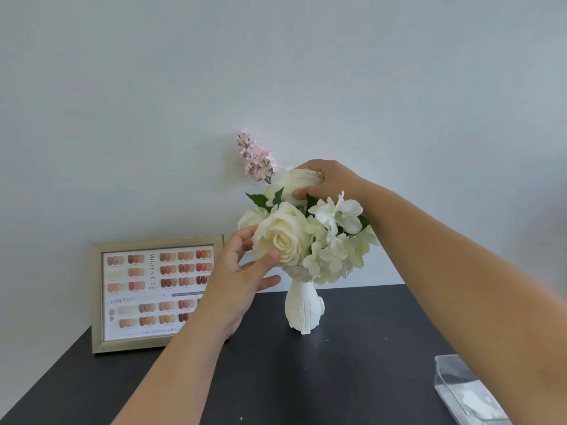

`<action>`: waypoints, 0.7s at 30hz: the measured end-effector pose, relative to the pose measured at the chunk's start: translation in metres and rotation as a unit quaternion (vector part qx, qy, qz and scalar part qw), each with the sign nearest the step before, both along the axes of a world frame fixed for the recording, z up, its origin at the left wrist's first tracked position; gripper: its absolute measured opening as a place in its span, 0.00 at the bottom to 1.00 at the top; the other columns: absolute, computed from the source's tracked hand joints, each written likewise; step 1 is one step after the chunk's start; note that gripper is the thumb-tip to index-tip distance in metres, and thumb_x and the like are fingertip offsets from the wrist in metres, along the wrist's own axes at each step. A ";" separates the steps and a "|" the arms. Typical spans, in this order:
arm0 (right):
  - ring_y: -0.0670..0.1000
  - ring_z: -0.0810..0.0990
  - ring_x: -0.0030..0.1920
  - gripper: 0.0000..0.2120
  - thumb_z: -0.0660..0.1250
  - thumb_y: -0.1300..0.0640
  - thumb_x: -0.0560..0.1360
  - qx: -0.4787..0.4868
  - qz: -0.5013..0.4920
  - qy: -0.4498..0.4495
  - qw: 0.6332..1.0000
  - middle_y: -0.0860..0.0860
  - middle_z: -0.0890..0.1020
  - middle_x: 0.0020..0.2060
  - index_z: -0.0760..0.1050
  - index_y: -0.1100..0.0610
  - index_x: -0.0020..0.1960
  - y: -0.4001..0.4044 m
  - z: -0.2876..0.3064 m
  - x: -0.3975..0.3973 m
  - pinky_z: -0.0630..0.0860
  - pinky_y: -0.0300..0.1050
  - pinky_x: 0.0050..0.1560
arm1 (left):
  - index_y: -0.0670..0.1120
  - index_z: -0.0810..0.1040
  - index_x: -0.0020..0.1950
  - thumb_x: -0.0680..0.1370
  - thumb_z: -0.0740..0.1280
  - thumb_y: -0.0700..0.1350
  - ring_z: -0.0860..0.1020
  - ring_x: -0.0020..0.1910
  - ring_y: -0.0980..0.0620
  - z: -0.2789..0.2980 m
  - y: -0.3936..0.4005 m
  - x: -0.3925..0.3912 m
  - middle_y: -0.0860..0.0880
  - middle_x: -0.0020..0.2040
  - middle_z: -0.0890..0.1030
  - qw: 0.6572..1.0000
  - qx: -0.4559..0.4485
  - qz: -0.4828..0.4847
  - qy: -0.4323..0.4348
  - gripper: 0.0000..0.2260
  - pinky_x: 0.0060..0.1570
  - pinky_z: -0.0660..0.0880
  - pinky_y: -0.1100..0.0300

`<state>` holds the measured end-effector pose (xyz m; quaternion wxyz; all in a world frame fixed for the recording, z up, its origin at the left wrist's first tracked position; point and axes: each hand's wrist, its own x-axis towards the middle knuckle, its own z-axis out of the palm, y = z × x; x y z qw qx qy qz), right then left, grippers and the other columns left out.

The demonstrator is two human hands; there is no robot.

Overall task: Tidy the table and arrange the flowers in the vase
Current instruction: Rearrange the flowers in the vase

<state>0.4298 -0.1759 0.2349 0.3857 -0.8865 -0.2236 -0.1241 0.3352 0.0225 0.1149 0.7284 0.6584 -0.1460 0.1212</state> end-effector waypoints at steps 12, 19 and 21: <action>0.47 0.78 0.44 0.18 0.74 0.58 0.71 -0.157 0.031 0.065 0.985 0.42 0.81 0.45 0.78 0.46 0.59 0.013 0.005 0.022 0.73 0.31 0.38 | 0.57 0.77 0.62 0.64 0.76 0.57 0.83 0.54 0.52 -0.003 0.001 0.004 0.54 0.60 0.80 1.000 -0.010 0.007 0.017 0.27 0.44 0.82 0.57; 0.59 0.80 0.54 0.19 0.63 0.70 0.76 -0.117 0.039 0.097 0.988 0.59 0.82 0.56 0.78 0.57 0.63 -0.005 -0.002 0.022 0.77 0.50 0.59 | 0.56 0.76 0.64 0.62 0.76 0.58 0.83 0.54 0.52 -0.003 0.003 0.006 0.51 0.63 0.78 0.999 -0.022 0.022 0.019 0.31 0.47 0.82 0.54; 0.58 0.79 0.59 0.18 0.65 0.67 0.76 -0.101 0.038 0.099 0.989 0.58 0.83 0.55 0.79 0.49 0.61 -0.011 -0.001 0.013 0.75 0.53 0.60 | 0.57 0.75 0.64 0.61 0.77 0.59 0.82 0.55 0.51 -0.004 0.003 0.005 0.51 0.64 0.78 0.999 -0.026 0.024 0.009 0.32 0.46 0.82 0.54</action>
